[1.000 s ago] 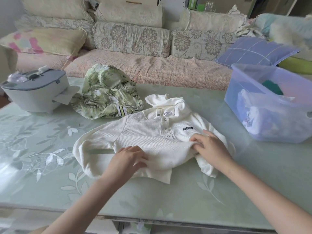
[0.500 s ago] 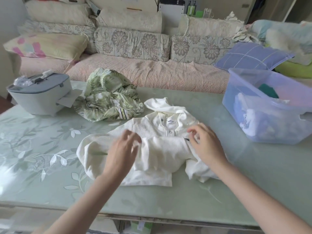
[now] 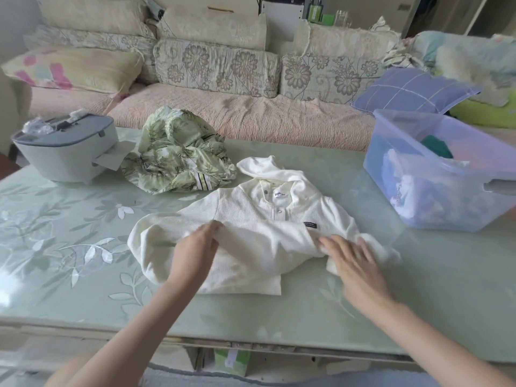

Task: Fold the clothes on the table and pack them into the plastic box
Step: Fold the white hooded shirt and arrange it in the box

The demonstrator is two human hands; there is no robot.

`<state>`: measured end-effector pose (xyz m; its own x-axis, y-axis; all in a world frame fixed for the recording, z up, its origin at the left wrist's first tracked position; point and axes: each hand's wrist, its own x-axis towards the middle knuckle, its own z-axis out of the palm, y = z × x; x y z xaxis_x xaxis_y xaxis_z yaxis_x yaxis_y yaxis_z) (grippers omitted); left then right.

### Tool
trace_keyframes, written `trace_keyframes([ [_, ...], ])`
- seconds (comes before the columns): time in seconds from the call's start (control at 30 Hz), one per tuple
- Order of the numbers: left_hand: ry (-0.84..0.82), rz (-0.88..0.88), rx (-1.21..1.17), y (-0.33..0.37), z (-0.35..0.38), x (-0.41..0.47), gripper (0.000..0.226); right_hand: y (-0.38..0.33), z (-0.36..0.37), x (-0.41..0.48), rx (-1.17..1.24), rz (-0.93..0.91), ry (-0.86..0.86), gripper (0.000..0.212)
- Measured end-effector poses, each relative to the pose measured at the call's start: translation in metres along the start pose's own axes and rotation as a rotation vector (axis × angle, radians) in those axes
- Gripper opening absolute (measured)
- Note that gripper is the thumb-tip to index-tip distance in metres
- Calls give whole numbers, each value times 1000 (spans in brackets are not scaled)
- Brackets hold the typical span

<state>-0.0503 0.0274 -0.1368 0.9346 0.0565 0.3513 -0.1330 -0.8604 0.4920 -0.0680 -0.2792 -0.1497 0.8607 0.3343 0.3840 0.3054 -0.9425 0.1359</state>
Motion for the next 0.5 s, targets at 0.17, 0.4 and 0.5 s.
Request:
trace_keyframes([
  [0.17, 36, -250, -266, 8, -18, 5, 10, 54, -3, 24, -157, 103, -32, 80],
  [0.4, -59, -287, -416, 42, -28, 2, 39, -29, -10, -3, 190, -26, 11, 54],
  [0.5, -47, -244, -535, 62, -39, 2, 30, -41, 5, 0, 227, 149, -75, 66],
])
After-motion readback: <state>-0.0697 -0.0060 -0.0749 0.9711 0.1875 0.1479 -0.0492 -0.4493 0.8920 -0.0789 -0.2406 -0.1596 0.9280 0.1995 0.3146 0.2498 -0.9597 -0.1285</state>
